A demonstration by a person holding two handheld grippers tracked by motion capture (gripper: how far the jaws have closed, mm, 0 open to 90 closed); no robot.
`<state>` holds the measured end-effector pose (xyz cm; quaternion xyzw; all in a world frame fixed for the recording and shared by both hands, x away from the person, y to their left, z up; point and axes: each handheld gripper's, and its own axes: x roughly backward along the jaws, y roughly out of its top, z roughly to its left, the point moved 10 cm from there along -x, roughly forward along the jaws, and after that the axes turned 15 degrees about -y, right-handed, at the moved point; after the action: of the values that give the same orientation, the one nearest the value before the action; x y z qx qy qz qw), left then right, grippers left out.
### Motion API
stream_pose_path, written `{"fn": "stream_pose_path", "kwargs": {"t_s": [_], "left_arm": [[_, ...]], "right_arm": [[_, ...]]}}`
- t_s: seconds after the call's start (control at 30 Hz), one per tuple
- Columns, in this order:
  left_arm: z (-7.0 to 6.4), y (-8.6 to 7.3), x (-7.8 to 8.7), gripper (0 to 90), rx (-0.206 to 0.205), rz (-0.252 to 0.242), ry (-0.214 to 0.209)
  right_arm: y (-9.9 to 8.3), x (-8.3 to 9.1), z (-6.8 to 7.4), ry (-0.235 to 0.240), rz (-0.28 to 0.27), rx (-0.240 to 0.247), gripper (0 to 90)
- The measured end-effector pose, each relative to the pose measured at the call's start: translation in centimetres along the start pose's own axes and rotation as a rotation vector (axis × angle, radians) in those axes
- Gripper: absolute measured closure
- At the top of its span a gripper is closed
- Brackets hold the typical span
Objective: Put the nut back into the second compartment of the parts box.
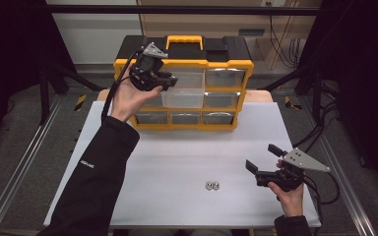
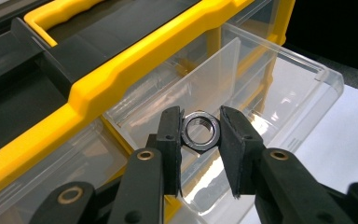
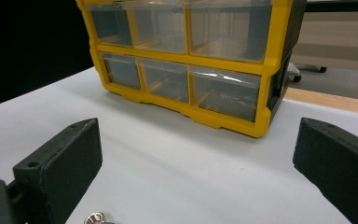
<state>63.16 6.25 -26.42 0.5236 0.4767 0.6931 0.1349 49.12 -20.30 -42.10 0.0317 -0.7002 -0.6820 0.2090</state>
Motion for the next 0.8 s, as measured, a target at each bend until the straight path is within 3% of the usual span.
{"fn": "stream_pose_path", "kwargs": {"t_s": [0.33,0.8], "left_arm": [[0.6,-0.4,-1.1,69.2,0.012,0.037,0.011],[0.6,-0.4,-1.8,68.9,0.032,0.031,0.003]], "right_arm": [[0.0,0.0,0.1,0.003,0.004,0.000,1.7],[0.0,0.0,0.1,0.006,0.002,0.001,1.7]]}}
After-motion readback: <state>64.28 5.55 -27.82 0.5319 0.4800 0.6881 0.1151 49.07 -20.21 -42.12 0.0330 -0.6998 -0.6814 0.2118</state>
